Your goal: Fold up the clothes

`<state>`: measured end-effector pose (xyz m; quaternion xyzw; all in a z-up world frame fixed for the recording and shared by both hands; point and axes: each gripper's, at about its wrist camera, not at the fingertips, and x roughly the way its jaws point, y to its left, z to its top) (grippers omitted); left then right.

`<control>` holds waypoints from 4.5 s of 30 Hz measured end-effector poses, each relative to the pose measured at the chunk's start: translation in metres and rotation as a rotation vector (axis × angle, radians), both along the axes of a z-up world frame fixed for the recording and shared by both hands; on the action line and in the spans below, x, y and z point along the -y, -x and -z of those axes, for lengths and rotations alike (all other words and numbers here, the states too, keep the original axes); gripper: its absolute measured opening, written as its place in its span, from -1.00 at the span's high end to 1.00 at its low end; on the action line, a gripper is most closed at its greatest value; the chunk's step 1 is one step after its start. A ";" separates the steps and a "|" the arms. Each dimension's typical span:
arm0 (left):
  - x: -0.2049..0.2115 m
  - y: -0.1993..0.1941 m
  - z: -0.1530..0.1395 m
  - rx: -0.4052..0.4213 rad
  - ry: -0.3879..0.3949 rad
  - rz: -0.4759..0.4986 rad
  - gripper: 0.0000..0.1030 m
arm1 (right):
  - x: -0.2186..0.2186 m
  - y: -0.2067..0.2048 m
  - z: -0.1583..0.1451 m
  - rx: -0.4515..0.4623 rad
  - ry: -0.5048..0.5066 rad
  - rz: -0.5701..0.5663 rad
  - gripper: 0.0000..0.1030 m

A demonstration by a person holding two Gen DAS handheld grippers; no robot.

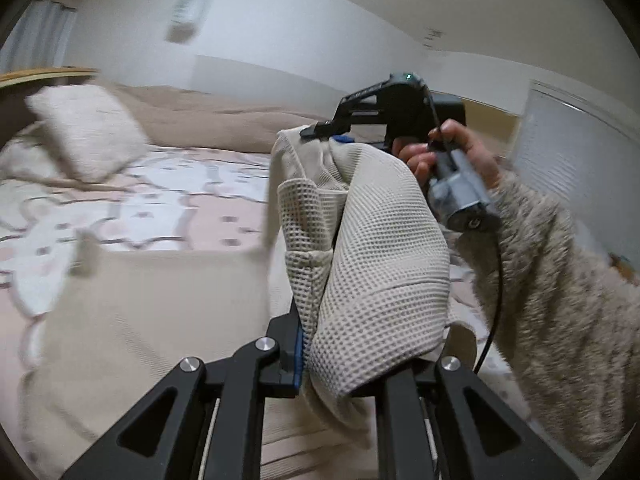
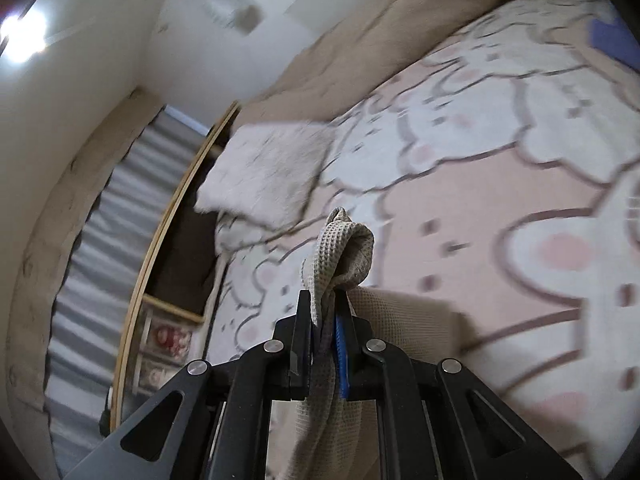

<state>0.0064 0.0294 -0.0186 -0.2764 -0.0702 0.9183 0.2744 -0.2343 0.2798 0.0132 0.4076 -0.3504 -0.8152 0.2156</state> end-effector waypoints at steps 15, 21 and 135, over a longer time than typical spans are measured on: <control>0.135 -0.008 0.087 0.296 -0.031 -0.309 0.75 | 0.279 0.055 0.111 0.201 -0.442 -0.193 0.79; 0.162 -0.004 0.125 0.446 -0.155 -0.340 0.73 | 0.326 0.054 0.130 0.188 -0.493 -0.287 0.43; 0.159 0.274 0.035 0.252 0.160 -0.012 0.62 | 0.155 0.036 0.120 -0.330 -1.043 -0.897 0.87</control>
